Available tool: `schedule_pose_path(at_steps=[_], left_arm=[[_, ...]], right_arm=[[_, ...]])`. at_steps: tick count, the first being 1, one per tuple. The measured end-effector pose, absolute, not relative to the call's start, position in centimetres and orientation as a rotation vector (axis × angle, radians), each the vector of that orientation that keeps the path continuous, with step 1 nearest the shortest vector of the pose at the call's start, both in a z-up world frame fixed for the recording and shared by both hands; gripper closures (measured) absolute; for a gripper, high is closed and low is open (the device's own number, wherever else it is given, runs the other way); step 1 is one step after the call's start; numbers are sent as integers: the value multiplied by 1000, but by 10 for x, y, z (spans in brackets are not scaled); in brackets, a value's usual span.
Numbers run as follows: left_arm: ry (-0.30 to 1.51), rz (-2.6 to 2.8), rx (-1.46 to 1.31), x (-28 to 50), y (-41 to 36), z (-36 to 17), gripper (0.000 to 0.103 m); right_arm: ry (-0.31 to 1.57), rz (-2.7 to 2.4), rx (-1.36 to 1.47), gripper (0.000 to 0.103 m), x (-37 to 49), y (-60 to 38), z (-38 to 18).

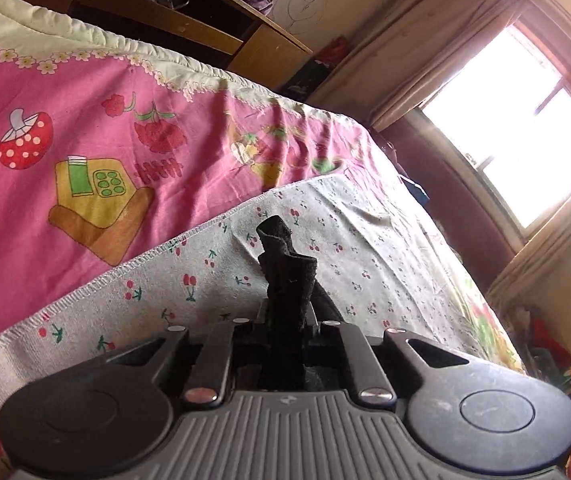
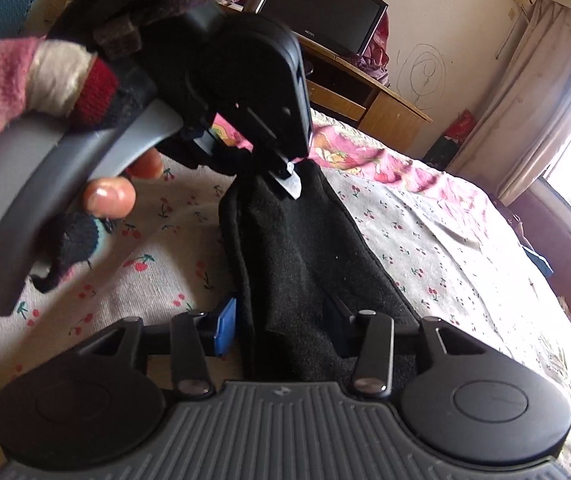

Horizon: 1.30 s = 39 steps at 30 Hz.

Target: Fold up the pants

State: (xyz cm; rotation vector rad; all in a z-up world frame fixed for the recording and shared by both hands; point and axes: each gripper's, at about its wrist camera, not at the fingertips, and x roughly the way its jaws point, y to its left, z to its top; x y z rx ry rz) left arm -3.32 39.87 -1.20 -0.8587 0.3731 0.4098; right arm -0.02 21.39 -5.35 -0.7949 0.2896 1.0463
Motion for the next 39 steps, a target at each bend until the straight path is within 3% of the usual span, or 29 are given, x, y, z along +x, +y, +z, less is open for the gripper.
schedule_pose_path(at_steps=[1,4,6,12,20,24,30,33,36,38,39], left_arm=[[366,394,-866,-33,397,-9,79],[360,344,-834,-26,384,5,79],[346,294,-819,-21,375,18,79],[332,26,-717,4,312,69,79],[409,-467,-601,80,132,108,79],[511,-684,-501,119,19,105,79],[734,-850,-324,151,-121,56,78],[866,-869,-319,160,-147,31,74],[865,-867,-343,152,-142,34,71],[824,-875,-336,149,-135,47,63],[812,-886,-337,147,-132,53,55]], right_arm=[[315,1025,-779,61,6,214,-56],[391,1033,-679,94,20,209,-45],[397,1028,-605,95,24,200,-32],[385,931,-365,95,31,131,12],[387,621,-102,98,32,-40,48],[375,432,5,98,31,-122,47],[461,180,200,97,48,-232,13],[536,152,397,90,57,-278,-8],[566,154,470,80,47,-294,-9],[553,155,470,72,43,-296,-5],[546,151,478,71,43,-298,-5]])
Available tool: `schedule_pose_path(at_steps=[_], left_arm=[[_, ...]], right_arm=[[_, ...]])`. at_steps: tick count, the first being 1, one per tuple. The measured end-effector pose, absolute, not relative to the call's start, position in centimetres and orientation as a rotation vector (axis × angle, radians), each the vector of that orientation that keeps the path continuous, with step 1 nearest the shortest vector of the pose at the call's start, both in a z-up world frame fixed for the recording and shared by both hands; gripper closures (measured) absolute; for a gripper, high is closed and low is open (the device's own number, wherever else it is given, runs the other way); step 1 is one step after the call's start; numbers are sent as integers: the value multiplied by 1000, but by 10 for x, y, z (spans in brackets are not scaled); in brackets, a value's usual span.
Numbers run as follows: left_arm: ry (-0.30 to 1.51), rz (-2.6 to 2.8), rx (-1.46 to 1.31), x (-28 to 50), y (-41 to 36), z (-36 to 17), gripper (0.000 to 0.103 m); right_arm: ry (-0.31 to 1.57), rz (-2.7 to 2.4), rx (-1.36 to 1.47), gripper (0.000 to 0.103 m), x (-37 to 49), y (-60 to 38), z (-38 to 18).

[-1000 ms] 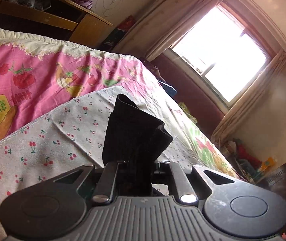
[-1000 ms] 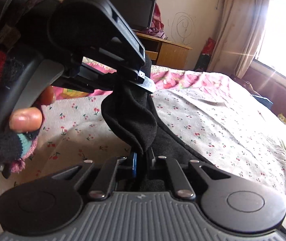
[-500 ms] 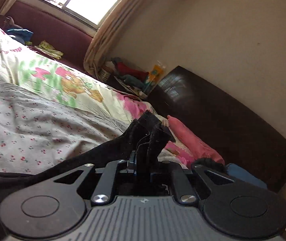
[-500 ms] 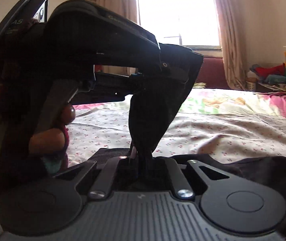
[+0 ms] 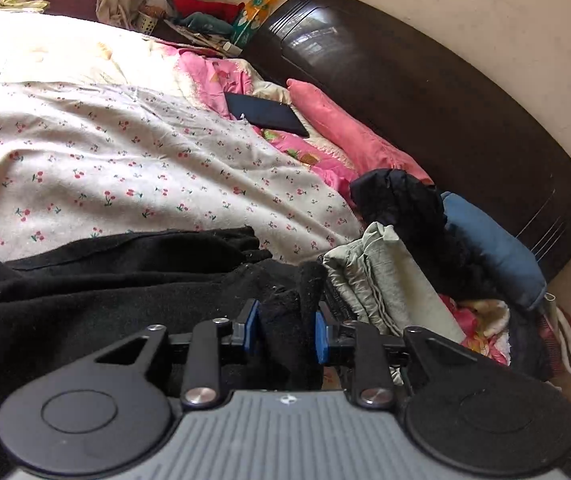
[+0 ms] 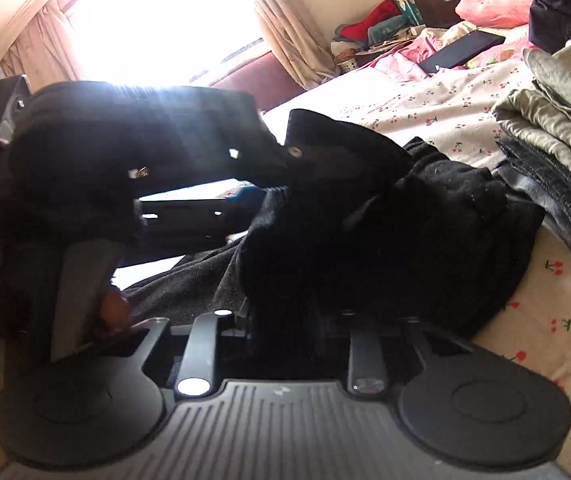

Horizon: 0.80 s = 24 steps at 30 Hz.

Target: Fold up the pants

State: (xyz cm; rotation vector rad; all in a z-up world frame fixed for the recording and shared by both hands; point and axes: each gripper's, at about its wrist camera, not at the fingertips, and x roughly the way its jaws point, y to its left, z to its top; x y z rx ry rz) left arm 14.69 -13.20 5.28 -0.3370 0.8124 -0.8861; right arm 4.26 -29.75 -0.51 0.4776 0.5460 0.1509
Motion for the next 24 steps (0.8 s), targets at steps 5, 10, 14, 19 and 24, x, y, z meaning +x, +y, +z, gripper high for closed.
schedule_pose_path(at_steps=[5,10,14,19,24], left_arm=[[721,-930,-305,149,-135,89,39],[695,-907,-341,138,-101,97,39],[733,-786,-267,119,-55,73,39],[840,-649,-353,116,-6,30,39],[802,-646,-316,112,0,21,39]], right_arm=[[532,114,534,71,43,-303,-6],[514,38,589,64,41,-314,-8],[529,46,723,64,48,-327,-19],[515,-1,724,96,61,-332,-19],[445,13,778,97,61,-347,1]])
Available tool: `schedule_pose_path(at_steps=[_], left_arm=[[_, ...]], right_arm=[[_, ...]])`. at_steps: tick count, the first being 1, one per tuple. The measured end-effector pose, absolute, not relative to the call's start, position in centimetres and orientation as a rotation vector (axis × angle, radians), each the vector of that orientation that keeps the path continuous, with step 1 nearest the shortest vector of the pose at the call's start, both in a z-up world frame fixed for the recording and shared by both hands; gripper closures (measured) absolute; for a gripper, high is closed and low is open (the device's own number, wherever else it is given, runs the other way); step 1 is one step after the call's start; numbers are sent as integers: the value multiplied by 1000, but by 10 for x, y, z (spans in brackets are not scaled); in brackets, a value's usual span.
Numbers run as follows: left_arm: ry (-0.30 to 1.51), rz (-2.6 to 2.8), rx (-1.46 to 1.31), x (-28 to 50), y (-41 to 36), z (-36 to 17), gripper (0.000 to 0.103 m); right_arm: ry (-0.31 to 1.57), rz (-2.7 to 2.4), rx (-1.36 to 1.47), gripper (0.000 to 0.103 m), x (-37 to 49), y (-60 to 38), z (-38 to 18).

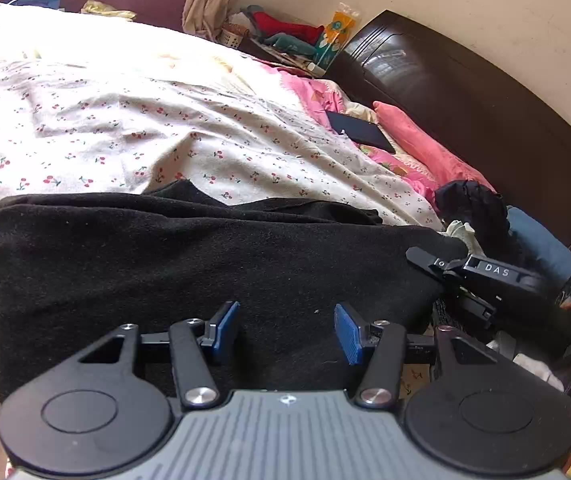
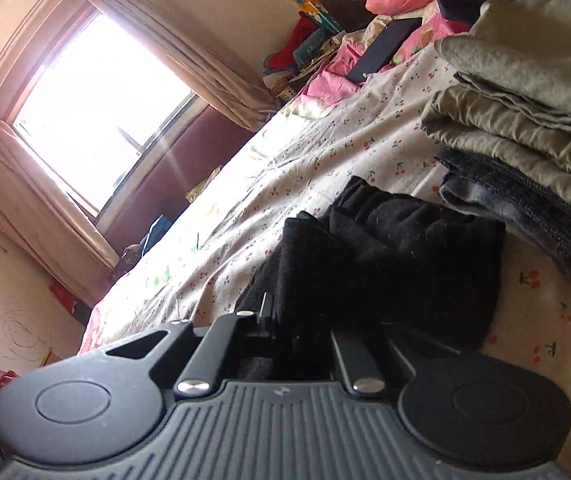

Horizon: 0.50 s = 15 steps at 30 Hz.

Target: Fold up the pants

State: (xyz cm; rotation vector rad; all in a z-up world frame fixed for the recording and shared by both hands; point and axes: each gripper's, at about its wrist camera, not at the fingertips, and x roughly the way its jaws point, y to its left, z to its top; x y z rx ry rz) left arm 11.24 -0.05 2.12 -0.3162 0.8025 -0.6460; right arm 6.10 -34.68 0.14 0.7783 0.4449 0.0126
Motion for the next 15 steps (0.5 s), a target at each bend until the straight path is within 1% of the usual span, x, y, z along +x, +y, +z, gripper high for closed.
schedule_pose_path(at_steps=[3,6,7,9,13,14,15], left_arm=[[798,-646,-283,113,-3,18,39],[831,-629,-235,113,-9,4,39],[831,-633,-216,111,-10,3,39],[806,-649,-185,104,-10,4,39],[773,-655,-163,101,-8,6,38],[778,-646,-172,103,-7,3,38],[786,-643,-177,104,-6,0,38]], right_arm=[[425,-29,741,97,62,-350,4],[509,-73,735,97,74,-355,-19],[509,-72,764,97,73,-358,-23],[462,-67,780,97,65,-360,-15],[356,-51,706,97,59,-356,12],[363,-74,690,97,63,-358,8],[412,-101,677,97,71,-360,-1]])
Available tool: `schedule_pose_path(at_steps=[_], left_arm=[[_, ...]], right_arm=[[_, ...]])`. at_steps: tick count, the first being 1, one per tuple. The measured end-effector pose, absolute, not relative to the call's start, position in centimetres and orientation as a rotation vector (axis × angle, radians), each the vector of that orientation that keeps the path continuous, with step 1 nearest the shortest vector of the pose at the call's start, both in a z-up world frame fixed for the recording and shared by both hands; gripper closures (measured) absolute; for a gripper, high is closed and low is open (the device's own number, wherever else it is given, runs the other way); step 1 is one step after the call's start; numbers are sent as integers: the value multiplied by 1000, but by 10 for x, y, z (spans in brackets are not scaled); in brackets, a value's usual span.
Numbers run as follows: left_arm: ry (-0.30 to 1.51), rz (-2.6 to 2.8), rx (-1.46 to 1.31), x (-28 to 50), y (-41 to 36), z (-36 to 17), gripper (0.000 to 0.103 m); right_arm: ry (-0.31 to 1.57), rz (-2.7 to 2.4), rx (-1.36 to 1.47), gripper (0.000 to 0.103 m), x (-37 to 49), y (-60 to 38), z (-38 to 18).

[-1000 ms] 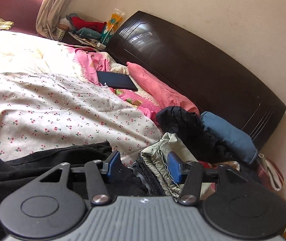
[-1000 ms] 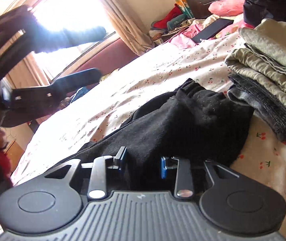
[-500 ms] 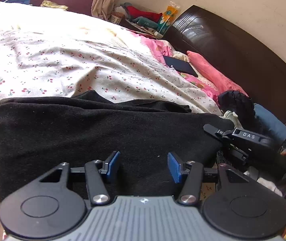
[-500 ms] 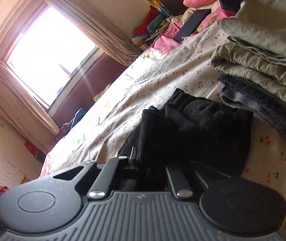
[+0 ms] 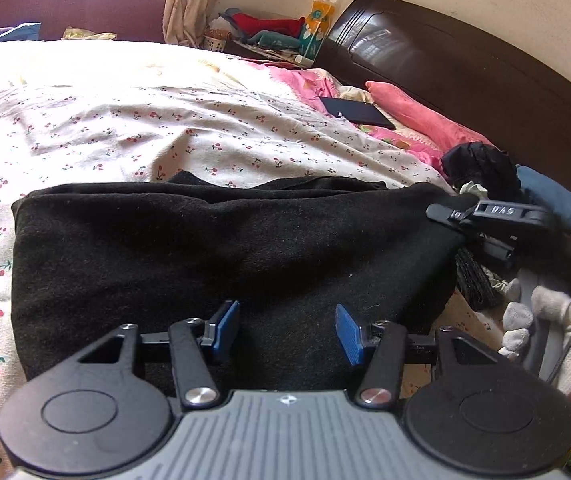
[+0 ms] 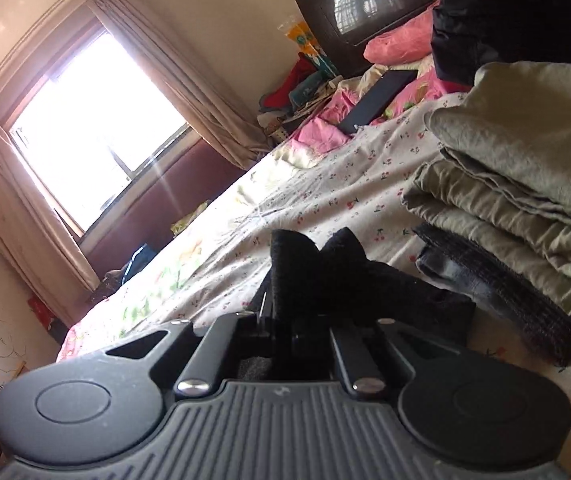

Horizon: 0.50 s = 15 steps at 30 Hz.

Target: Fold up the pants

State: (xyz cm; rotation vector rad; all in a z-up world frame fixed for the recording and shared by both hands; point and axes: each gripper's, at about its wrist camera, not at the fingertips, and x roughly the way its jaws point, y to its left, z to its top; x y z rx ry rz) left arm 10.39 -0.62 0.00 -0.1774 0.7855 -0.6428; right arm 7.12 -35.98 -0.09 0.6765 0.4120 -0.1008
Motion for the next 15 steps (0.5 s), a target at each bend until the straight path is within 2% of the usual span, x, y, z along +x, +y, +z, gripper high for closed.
schedule_pose_path(at_steps=[3,9,11,15], left_arm=[[821,-631,-183,105,-3,-12,38],[763,-615,-174,91,17,5,38],[730,-577,-208,91,31,10,37],[744,-501,-235,96,46,1,34]], right_arm=[[575,-140,654,97,87,-364,-29],[499,-196,639,94,61,-367,-4],[489,-242,545,85,55,-354,9],[403,-329,344,85,37,-318,31]])
